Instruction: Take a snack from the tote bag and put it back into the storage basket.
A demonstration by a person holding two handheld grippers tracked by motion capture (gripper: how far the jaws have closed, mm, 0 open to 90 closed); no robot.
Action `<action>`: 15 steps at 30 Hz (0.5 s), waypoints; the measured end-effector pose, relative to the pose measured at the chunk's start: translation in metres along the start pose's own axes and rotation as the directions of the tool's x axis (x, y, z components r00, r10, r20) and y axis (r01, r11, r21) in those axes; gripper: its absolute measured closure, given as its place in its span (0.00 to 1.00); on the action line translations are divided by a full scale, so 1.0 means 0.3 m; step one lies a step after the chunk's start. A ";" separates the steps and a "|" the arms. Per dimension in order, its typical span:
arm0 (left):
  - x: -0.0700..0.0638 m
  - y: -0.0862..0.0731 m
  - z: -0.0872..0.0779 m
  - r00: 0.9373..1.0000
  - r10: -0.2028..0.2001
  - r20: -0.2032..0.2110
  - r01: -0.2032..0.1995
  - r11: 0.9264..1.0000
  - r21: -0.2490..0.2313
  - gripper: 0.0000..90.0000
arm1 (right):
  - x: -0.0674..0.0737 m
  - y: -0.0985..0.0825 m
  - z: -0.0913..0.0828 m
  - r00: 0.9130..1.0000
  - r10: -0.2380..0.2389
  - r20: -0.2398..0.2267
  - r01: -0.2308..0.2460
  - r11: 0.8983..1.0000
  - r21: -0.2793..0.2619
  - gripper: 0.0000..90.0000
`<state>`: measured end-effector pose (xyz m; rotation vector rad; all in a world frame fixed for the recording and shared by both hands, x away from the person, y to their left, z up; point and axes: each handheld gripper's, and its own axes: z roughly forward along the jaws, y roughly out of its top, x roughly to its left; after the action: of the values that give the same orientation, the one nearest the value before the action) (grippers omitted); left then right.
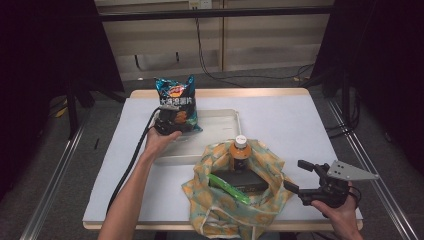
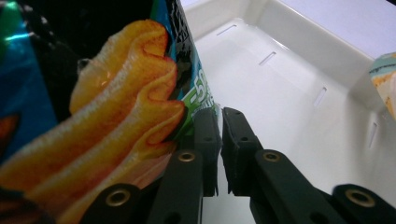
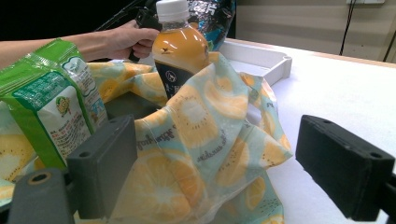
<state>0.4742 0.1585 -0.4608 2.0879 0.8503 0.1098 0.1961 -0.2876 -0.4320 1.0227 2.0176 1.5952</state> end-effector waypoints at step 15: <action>-0.072 -0.034 -0.092 0.997 0.051 0.058 -0.045 0.993 -0.110 0.81 | 0.005 0.002 0.005 1.000 0.001 -0.001 -0.001 1.000 0.002 0.15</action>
<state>0.4423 0.1683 -0.4464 2.0004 0.7415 0.1149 0.1962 -0.2854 -0.4316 1.0238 2.0202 1.5940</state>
